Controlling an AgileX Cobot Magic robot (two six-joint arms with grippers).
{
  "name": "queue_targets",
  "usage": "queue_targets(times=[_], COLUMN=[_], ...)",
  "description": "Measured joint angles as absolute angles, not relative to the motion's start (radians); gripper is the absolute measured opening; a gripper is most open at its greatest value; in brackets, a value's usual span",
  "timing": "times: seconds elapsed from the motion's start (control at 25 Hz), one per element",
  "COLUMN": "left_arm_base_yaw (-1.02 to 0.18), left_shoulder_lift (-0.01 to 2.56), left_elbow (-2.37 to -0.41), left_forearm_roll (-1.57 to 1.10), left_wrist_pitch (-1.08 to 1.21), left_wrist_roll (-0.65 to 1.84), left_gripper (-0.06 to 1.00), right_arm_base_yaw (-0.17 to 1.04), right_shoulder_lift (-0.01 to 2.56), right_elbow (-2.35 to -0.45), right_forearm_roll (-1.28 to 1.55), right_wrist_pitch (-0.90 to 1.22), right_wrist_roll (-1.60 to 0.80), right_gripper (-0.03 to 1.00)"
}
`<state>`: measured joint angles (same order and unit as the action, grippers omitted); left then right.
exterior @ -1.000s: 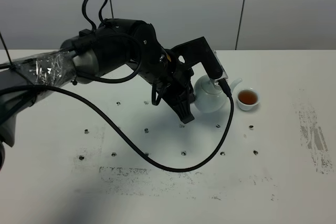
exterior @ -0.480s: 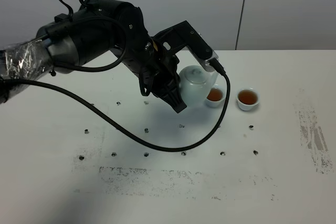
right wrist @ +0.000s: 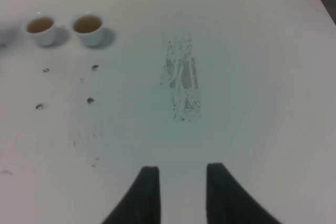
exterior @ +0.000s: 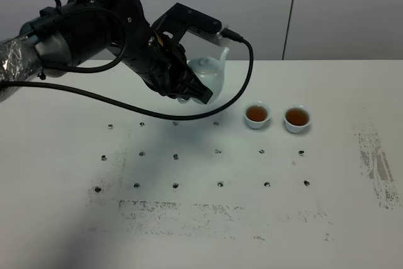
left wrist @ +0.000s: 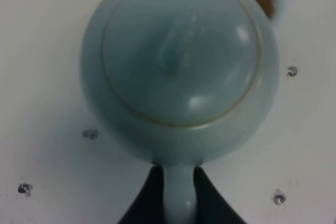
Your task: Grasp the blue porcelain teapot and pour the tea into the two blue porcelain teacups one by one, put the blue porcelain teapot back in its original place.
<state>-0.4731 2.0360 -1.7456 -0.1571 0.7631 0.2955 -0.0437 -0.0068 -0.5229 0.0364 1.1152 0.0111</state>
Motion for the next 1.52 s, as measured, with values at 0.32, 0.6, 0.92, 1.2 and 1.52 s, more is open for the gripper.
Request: queue_targets(times=[0.32, 0.6, 0.92, 1.2, 1.52], left_arm_base_yaw=[-0.462, -0.472, -0.481, -0.471, -0.447], left_shoulder_lift=[2.132, 2.244, 2.259, 2.259, 2.257], left_elbow=[-1.812, -1.936, -1.938, -1.938, -1.926], left_forearm_roll=[-0.180, -0.208, -0.097, -0.026, 0.018], left_wrist_pitch=[0.749, 0.800, 0.866, 0.923, 0.920], left_wrist_roll=[0.251, 0.249, 0.202, 0.166, 0.124], left_gripper=[0.11, 0.11, 0.11, 0.11, 0.11], right_arm_base_yaw=[-0.044, -0.044, -0.044, -0.044, -0.044], right_shoulder_lift=[-0.007, -0.007, -0.007, -0.007, -0.007], right_elbow=[-0.523, -0.523, -0.523, -0.523, -0.523], right_forearm_roll=[0.036, 0.036, 0.036, 0.036, 0.036], right_wrist_pitch=[1.115, 1.115, 1.115, 1.115, 1.115], right_wrist_roll=[0.011, 0.011, 0.011, 0.011, 0.011], right_gripper=[0.23, 0.23, 0.23, 0.23, 0.23])
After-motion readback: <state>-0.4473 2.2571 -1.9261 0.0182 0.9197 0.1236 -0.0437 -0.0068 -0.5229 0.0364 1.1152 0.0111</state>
